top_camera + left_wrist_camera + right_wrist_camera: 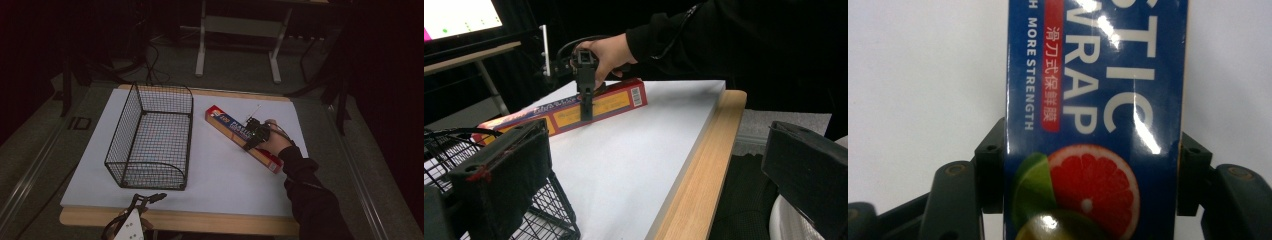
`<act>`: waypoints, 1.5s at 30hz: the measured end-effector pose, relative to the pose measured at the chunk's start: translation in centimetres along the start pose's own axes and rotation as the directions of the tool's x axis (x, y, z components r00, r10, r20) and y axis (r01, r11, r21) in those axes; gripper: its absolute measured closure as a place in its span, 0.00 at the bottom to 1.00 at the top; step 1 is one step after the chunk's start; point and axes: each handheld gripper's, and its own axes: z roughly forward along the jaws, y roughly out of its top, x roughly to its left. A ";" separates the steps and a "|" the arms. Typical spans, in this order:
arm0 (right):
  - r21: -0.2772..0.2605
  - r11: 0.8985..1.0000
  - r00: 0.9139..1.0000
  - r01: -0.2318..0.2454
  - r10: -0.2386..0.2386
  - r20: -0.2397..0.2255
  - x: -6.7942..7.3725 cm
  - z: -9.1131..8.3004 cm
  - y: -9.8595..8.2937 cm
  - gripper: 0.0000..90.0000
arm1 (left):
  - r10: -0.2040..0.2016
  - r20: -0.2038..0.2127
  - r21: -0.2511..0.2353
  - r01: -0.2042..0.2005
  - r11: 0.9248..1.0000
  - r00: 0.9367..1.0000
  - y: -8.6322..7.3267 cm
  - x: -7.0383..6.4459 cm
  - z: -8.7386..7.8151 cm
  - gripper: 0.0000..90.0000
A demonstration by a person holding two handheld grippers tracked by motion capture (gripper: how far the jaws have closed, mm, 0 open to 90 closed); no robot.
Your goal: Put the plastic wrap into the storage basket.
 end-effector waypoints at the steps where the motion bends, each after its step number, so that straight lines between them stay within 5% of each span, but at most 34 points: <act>1: 0.016 1.000 1.000 -0.001 0.001 0.001 0.0 0.0 0.2 0.42 | 0.001 0.001 0.001 -0.001 1.000 1.000 0.0 0.0 0.0 0.00; 10: 0.081 0.997 1.000 -0.016 0.014 0.028 0.4 -0.1 1.0 0.45 | -0.002 0.004 -0.001 0.002 1.000 1.000 0.0 0.0 0.0 0.00; 20: -0.001 0.997 0.996 -0.082 0.082 0.042 0.8 -1.7 0.3 0.45 | 0.000 0.003 0.004 0.000 1.000 1.000 0.0 0.0 0.0 0.00; 27: -0.114 0.971 0.977 -0.208 0.211 0.017 0.5 -5.2 -0.7 0.45 | 0.000 0.001 0.008 0.000 1.000 1.000 0.0 0.0 0.1 0.00; 35: -0.158 0.954 0.965 -0.257 0.263 0.020 1.2 -7.4 -0.4 0.45 | 0.000 -0.001 0.010 0.000 1.000 1.000 -0.1 0.0 0.1 0.00; 45: -0.205 0.945 0.962 -0.255 0.269 0.039 3.1 -10.4 1.8 0.45 | 0.003 -0.004 0.012 -0.003 1.000 1.000 0.0 0.0 0.1 0.00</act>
